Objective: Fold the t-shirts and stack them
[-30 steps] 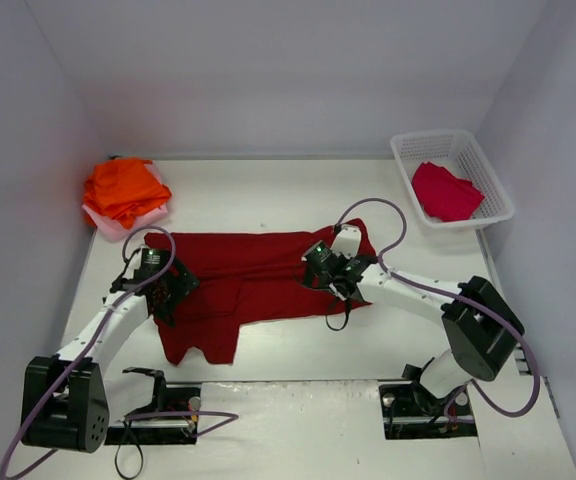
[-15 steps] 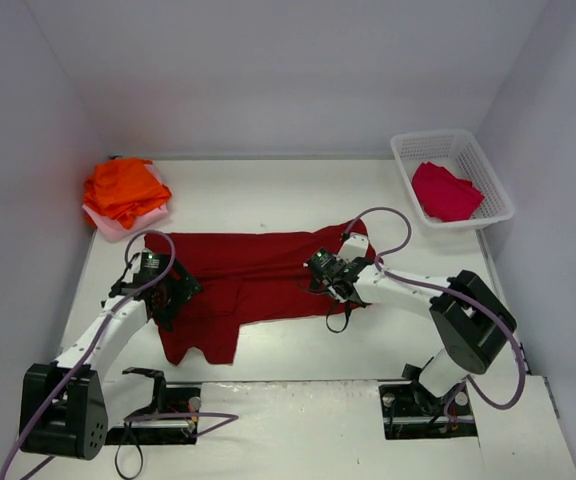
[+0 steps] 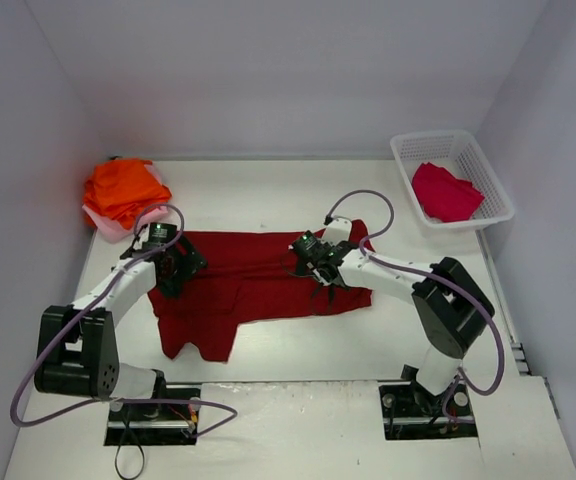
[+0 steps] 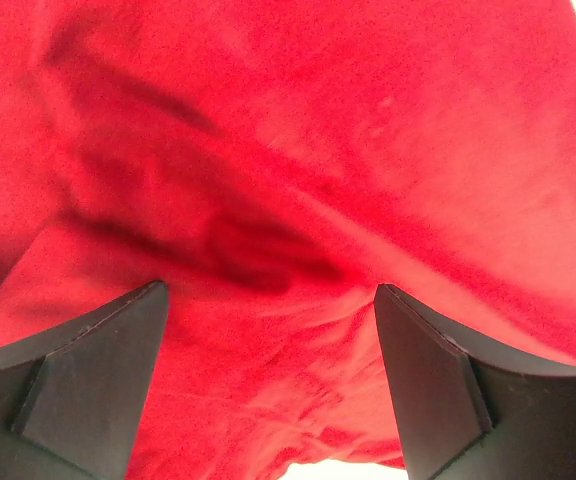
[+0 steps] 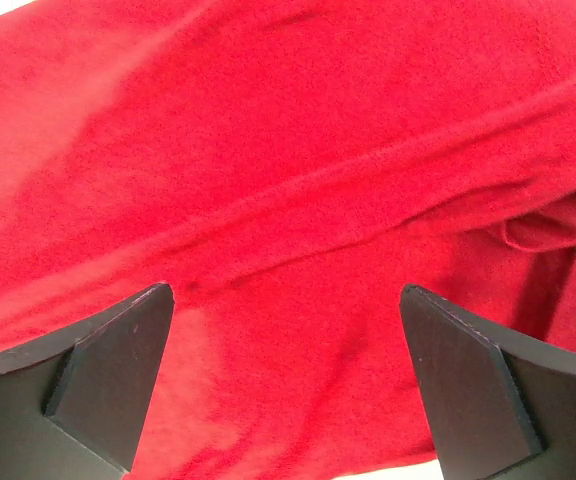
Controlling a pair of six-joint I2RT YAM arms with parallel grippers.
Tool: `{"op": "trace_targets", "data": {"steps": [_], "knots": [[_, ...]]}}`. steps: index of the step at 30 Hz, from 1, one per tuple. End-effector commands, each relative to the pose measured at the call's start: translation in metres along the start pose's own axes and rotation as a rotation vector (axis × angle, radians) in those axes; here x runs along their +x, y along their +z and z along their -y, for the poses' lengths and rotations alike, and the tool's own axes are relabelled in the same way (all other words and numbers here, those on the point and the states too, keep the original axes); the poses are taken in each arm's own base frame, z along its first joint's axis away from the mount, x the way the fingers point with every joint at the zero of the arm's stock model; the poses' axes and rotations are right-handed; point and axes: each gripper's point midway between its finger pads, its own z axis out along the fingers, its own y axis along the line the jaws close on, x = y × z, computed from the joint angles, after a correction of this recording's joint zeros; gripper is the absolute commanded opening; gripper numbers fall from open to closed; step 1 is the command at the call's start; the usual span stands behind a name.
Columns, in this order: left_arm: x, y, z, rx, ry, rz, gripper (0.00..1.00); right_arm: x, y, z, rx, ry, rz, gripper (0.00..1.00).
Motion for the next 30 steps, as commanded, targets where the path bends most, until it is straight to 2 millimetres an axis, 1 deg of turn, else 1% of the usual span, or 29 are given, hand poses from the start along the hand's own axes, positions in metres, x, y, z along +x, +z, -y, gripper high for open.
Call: {"op": "trace_targets", "data": {"steps": [1,5,8,9,11,12,14,15,17,18,19,22,25,30], "knots": [[-0.022,-0.003,0.020,0.042,0.030,0.062,0.79,-0.016,0.002,0.000,0.029,-0.005,0.049,0.93],[-0.015,0.006,0.012,0.018,0.030,0.043,0.79,-0.005,0.015,0.002,0.054,-0.024,0.023,0.93],[-0.014,0.006,0.007,0.000,0.037,0.046,0.79,-0.004,0.020,0.000,0.055,-0.022,0.016,0.93],[-0.019,0.003,0.010,0.005,0.037,0.061,0.79,-0.005,0.021,-0.001,0.053,-0.023,0.018,0.93],[-0.022,0.002,0.013,0.008,0.048,0.064,0.79,-0.010,0.022,-0.003,0.049,-0.017,0.025,0.93],[-0.028,0.000,0.019,0.019,0.051,0.075,0.79,-0.013,0.024,0.000,0.055,-0.016,0.026,0.93],[-0.034,0.006,0.019,-0.008,0.053,0.082,0.79,-0.017,0.025,0.001,0.055,-0.009,0.027,0.93],[-0.039,0.006,0.024,-0.003,0.053,0.090,0.79,-0.017,0.026,0.003,0.057,-0.007,0.026,0.94],[-0.039,0.015,0.025,-0.016,0.057,0.079,0.79,-0.019,0.028,0.007,0.063,0.002,0.023,0.93],[-0.042,0.018,0.029,-0.010,0.054,0.079,0.79,-0.017,0.029,0.011,0.072,-0.002,0.017,0.93],[-0.040,0.026,0.028,-0.018,0.055,0.068,0.79,-0.016,0.030,0.014,0.077,0.002,0.016,0.93],[-0.040,0.040,0.030,-0.029,0.053,0.051,0.79,-0.013,0.031,0.023,0.093,0.005,0.013,0.94],[-0.038,0.050,0.031,-0.033,0.050,0.039,0.79,-0.012,0.032,0.032,0.108,0.016,0.011,0.94],[-0.037,0.057,0.030,-0.038,0.055,0.034,0.79,-0.014,0.038,0.045,0.133,0.038,0.003,0.94]]}}
